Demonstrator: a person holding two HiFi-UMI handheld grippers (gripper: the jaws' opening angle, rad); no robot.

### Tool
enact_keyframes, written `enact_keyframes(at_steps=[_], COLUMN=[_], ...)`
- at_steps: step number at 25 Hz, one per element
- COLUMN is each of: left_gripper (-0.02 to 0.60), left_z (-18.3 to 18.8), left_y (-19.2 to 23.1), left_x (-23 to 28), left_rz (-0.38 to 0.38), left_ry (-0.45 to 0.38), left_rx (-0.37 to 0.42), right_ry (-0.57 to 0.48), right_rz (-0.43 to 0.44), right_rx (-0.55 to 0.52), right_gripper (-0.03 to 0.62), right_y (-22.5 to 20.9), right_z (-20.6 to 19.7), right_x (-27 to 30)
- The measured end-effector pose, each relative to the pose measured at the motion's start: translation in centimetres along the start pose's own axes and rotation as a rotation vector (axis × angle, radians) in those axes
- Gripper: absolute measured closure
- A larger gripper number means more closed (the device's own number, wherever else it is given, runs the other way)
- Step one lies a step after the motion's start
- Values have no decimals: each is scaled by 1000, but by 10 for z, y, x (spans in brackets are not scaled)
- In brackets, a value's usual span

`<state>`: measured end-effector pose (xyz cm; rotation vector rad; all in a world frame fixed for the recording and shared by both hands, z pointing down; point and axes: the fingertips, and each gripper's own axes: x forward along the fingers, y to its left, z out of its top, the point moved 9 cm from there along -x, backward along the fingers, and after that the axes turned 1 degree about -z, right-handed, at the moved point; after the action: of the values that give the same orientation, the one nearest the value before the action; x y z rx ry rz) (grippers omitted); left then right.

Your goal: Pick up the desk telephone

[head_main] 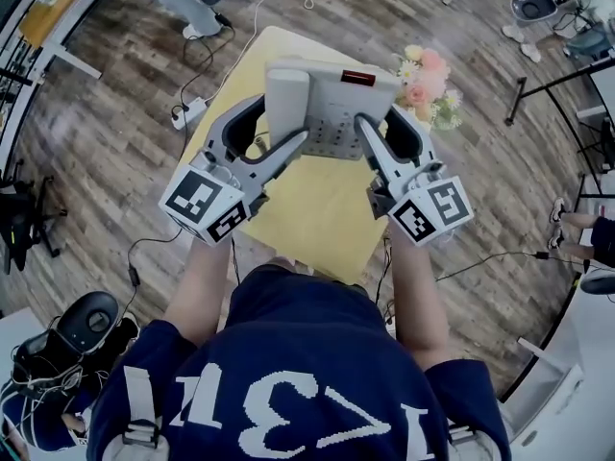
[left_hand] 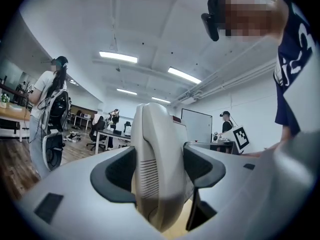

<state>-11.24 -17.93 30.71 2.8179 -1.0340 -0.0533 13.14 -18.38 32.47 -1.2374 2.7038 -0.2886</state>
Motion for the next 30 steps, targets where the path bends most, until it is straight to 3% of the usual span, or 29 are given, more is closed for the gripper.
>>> enact_keyframes(at_steps=[12, 30], left_gripper=[275, 275], left_z=[42, 66], left_y=[-22, -42], left_x=[-9, -21], left_rz=[-20, -19], left_ry=[-53, -91], left_rx=[78, 128], right_ry=[-85, -137], right_rz=[17, 25], right_rx=[-100, -158], right_gripper=[398, 401], right_y=[20, 39], right_z=[44, 68], right_x=[-16, -30])
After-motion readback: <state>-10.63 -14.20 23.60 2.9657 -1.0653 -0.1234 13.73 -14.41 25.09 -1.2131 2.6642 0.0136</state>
